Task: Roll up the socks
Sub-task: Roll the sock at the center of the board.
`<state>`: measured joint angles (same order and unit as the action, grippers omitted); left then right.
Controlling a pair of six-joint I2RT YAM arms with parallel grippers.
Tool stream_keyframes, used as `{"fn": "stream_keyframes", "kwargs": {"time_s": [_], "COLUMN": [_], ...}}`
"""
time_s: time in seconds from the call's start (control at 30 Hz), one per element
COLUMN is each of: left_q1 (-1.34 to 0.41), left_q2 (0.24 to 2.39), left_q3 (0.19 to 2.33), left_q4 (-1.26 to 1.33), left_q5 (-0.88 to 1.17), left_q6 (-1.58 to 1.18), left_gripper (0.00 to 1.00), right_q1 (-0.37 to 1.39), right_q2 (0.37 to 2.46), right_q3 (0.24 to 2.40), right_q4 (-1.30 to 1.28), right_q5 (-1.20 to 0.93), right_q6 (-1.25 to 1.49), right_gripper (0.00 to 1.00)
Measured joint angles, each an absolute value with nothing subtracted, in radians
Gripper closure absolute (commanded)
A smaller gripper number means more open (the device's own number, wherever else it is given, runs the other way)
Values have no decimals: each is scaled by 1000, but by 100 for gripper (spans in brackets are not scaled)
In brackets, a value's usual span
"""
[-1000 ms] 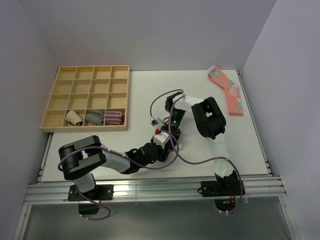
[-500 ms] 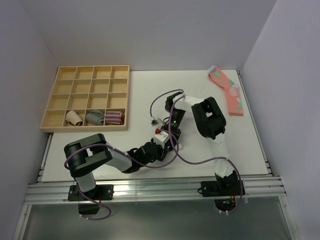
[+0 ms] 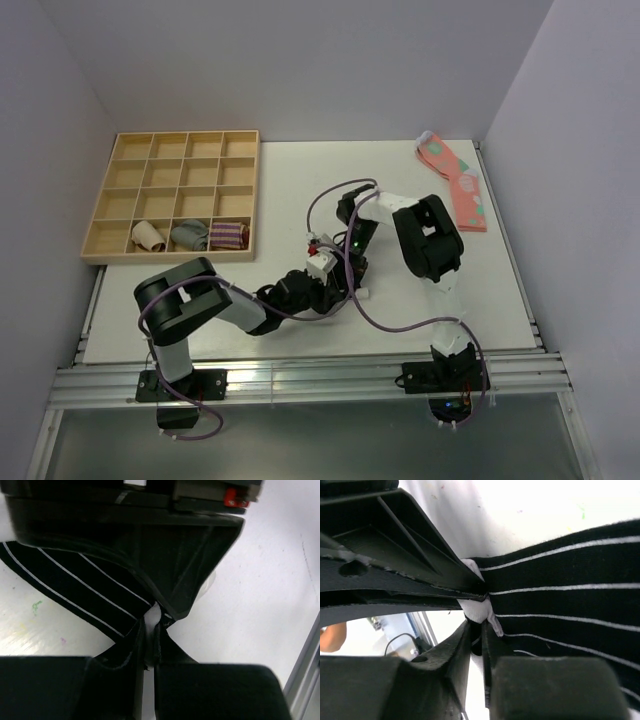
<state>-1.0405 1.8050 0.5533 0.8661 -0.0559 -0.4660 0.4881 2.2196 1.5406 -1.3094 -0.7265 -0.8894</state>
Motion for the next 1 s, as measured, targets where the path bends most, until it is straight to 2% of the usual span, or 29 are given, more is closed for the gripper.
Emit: {"fn": "stream_keyframes", "kwargs": {"time_s": [0.3, 0.53, 1.0], "left_q1": [-1019, -1007, -889], "left_q2": [1822, 1818, 1797], "left_q3": [682, 756, 785], "left_q4": [673, 518, 368], "left_q5": [-30, -28, 192], "left_q6": [-544, -598, -670], "left_gripper": [100, 100, 100], "right_q1": [432, 348, 112], "right_q2": [2122, 2032, 1853], "right_q3": [1470, 1454, 1367], "right_q4": [-1172, -983, -746], "right_q5": [-751, -824, -992], "right_q6": [-791, -669, -492], "right_gripper": [58, 56, 53]}}
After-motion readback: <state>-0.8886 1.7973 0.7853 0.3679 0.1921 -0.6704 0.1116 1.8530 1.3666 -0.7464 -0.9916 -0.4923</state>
